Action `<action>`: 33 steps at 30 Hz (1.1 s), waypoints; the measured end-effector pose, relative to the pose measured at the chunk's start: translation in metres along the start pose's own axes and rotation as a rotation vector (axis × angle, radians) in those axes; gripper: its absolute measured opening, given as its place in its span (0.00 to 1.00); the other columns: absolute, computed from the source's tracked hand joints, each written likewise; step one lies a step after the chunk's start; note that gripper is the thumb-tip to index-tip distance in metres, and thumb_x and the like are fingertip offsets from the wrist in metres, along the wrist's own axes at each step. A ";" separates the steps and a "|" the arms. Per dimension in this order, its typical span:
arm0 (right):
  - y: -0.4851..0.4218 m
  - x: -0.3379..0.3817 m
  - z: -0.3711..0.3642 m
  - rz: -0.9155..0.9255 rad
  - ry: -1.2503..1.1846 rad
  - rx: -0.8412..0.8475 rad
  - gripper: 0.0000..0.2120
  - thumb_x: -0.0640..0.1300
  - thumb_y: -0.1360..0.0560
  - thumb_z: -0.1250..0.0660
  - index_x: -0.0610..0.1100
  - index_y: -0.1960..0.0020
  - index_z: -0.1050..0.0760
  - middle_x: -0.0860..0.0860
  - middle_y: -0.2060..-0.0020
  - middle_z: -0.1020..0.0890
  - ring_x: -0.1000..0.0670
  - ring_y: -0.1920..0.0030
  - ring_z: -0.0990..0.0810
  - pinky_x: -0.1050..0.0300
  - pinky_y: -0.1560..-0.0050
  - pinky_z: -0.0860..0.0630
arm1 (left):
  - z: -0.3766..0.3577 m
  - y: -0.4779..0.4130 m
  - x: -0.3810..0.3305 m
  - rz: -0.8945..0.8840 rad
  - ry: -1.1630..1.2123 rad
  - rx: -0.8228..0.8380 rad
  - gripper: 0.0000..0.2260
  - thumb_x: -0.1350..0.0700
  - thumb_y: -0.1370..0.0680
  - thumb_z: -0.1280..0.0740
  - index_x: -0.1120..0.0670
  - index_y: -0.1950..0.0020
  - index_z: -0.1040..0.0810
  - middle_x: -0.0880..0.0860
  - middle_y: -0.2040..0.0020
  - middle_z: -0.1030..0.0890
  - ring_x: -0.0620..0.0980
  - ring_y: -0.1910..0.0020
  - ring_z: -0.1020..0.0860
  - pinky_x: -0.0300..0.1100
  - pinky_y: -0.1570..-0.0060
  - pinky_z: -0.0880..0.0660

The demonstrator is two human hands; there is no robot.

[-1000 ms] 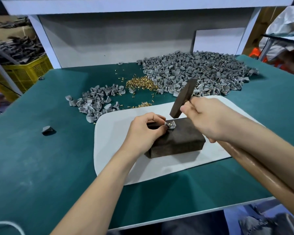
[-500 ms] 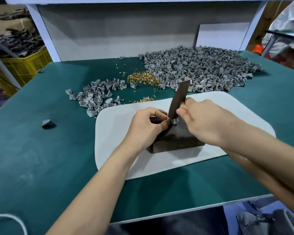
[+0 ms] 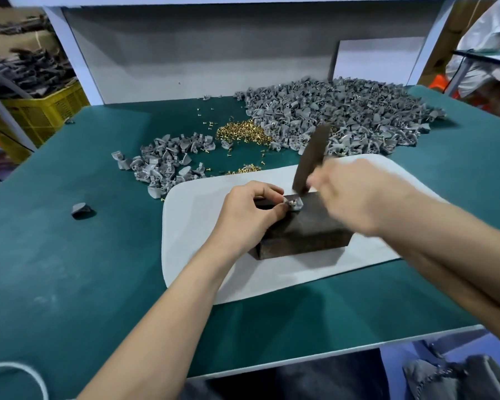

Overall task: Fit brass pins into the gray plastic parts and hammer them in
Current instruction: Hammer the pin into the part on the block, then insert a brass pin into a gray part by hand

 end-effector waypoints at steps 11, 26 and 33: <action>-0.045 -0.063 -0.017 -0.189 -1.047 0.059 0.18 0.49 0.17 0.50 0.41 0.61 0.35 0.50 0.83 0.36 0.52 0.86 0.39 0.68 0.82 0.42 | -0.002 0.003 0.003 0.091 0.097 0.012 0.05 0.59 0.28 0.27 0.53 0.64 0.17 0.47 0.51 0.18 0.36 0.56 0.21 0.25 0.56 0.29; -0.080 -0.099 -0.083 -0.269 -1.034 0.120 0.16 0.49 0.20 0.42 0.41 0.61 0.30 0.49 0.80 0.28 0.50 0.83 0.33 0.63 0.79 0.36 | 0.005 0.002 0.002 0.167 0.101 0.112 0.07 0.62 0.27 0.29 0.52 0.64 0.18 0.46 0.49 0.17 0.39 0.51 0.20 0.28 0.52 0.27; -0.085 -0.115 -0.070 -0.251 -0.209 -0.160 0.18 0.56 0.24 0.39 0.43 0.61 0.22 0.40 0.59 0.20 0.40 0.59 0.27 0.55 0.62 0.33 | 0.010 -0.087 -0.070 -0.032 -0.180 -0.072 0.05 0.56 0.25 0.29 0.52 0.62 0.19 0.43 0.68 0.19 0.37 0.73 0.26 0.28 0.72 0.32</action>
Point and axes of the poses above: each hand's wrist, its own y-axis away from the middle knuckle, its own z-axis out of the back of the hand, x = y × z, the point moved 6 cm from there along -y, towards the middle knuckle
